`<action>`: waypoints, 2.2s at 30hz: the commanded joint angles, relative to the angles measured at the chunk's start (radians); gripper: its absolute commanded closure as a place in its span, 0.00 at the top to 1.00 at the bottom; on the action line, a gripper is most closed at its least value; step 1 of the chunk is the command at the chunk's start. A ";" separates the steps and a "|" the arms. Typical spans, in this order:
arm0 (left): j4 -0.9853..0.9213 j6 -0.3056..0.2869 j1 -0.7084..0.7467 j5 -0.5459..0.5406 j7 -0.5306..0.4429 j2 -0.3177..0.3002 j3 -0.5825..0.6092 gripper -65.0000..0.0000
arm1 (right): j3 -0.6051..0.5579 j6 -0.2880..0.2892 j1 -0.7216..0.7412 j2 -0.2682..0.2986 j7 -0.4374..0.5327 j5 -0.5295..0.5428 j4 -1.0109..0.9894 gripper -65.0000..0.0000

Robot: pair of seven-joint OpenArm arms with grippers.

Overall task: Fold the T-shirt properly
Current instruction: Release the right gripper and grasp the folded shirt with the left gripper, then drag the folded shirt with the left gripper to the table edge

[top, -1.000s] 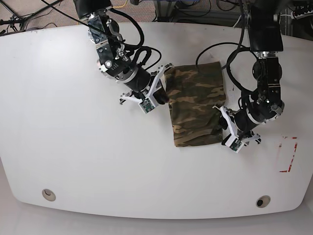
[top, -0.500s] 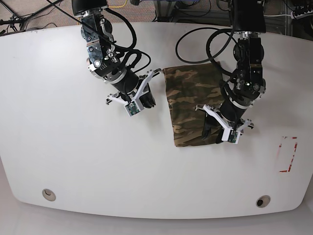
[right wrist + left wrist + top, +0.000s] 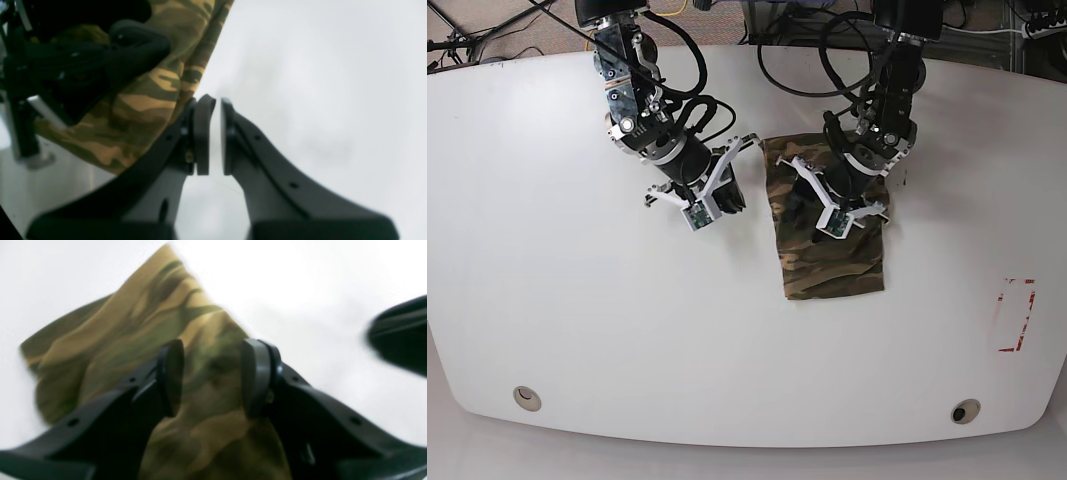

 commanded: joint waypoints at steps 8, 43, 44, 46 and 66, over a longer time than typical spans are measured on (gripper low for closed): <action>-0.118 0.003 -0.006 0.001 -0.018 -0.069 -0.002 0.40 | 0.001 0.004 0.004 -0.001 0.026 0.013 0.022 0.08; -0.446 -0.348 0.023 -0.102 0.072 -0.577 -0.240 0.40 | -0.001 0.004 -0.011 -0.001 0.024 0.013 0.076 0.08; -0.452 -0.356 0.023 -0.102 0.072 -0.588 -0.242 0.40 | -0.001 0.004 -0.011 -0.001 0.024 0.013 0.076 0.08; -0.457 -0.365 0.023 -0.102 0.072 -0.611 -0.242 0.40 | -0.001 0.004 -0.011 0.001 0.024 0.013 0.076 0.08; -0.513 -0.367 -0.045 -0.104 0.071 -0.783 -0.274 0.40 | -0.004 0.004 -0.022 0.004 0.024 0.013 0.074 0.08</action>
